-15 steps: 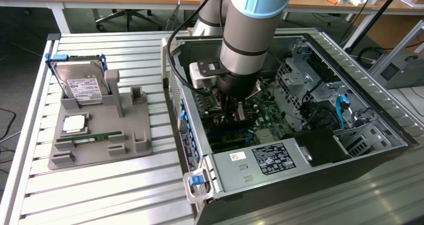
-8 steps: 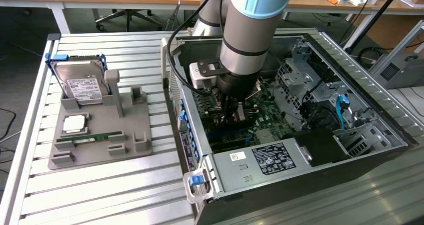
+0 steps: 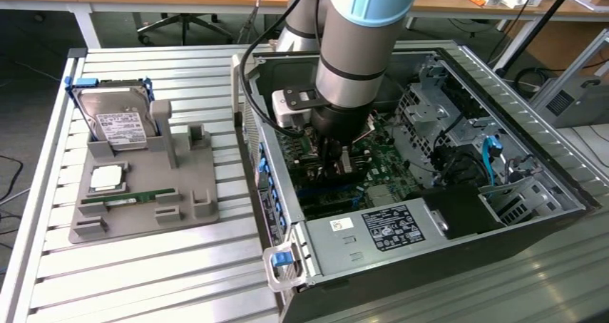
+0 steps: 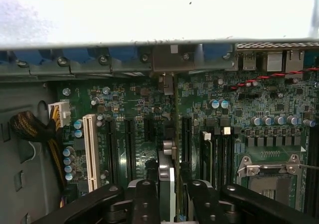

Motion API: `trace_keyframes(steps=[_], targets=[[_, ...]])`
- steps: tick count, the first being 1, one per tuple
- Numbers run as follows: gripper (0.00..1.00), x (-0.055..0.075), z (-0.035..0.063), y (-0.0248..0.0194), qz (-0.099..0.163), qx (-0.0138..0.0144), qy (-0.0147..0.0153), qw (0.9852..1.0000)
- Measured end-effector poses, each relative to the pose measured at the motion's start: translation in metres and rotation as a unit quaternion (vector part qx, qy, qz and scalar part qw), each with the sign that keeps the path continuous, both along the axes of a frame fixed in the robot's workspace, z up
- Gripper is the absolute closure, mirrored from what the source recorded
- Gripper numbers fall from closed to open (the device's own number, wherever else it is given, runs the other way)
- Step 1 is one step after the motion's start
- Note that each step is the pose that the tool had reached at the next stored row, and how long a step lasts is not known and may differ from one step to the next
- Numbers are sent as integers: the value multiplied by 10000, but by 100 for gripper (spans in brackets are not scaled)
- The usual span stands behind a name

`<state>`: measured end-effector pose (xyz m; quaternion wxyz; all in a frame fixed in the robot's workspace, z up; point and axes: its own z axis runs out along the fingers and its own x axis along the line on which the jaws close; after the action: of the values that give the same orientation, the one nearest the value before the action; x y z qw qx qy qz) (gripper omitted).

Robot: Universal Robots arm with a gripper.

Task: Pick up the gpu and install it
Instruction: 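Insert the gpu into the slot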

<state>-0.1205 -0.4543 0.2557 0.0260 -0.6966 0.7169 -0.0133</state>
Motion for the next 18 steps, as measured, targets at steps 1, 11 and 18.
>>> trace_keyframes(steps=[1, 11, 18], targets=[[73, 0, -6, 0, 0, -1, 0, 10000], [73, 1, 0, 3, 0, -6, -4, 10000], [73, 0, 30, 14, 0, -35, -2, 10000]])
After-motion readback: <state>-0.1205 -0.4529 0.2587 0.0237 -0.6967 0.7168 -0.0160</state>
